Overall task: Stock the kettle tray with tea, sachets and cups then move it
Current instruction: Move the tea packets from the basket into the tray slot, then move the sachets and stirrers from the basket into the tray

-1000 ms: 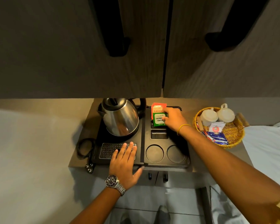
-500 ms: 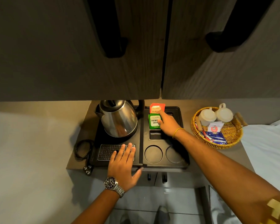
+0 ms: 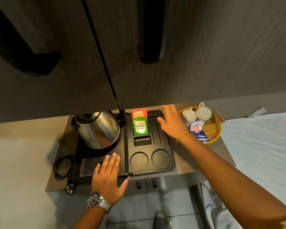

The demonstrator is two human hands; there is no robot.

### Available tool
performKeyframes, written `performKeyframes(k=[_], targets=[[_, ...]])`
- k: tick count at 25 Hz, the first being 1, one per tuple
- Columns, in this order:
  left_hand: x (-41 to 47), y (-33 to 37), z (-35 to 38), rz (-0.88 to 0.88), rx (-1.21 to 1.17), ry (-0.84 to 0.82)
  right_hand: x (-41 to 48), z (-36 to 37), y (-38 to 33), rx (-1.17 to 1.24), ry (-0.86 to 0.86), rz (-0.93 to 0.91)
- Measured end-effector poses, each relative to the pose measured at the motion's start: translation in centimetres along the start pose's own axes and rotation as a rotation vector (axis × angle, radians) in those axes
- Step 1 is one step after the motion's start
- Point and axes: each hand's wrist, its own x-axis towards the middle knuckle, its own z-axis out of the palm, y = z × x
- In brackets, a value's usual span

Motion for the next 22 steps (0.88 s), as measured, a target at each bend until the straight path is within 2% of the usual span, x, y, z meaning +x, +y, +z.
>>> performKeyframes(k=[3, 6, 12, 19, 22], targets=[[0.1, 0.0, -0.1, 0.017, 0.022, 0.006, -0.4, -4.8, 6.0, -0.080, 0.104, 0.156], [0.1, -0.2, -0.1, 0.023, 0.048, 0.000, -1.7, -7.7, 11.1, -0.244, 0.040, 0.247], [0.4, 0.1, -0.4, 0.028, 0.060, -0.012, -2.7, -7.9, 13.0, -0.291, -0.011, 0.173], [0.2, 0.1, -0.3, 0.018, 0.071, 0.006, -2.9, -6.9, 13.3, -0.522, 0.025, 0.113], [0.2, 0.0, 0.0, 0.024, 0.074, 0.017, -3.3, -6.5, 13.5, -0.486, 0.015, 0.114]])
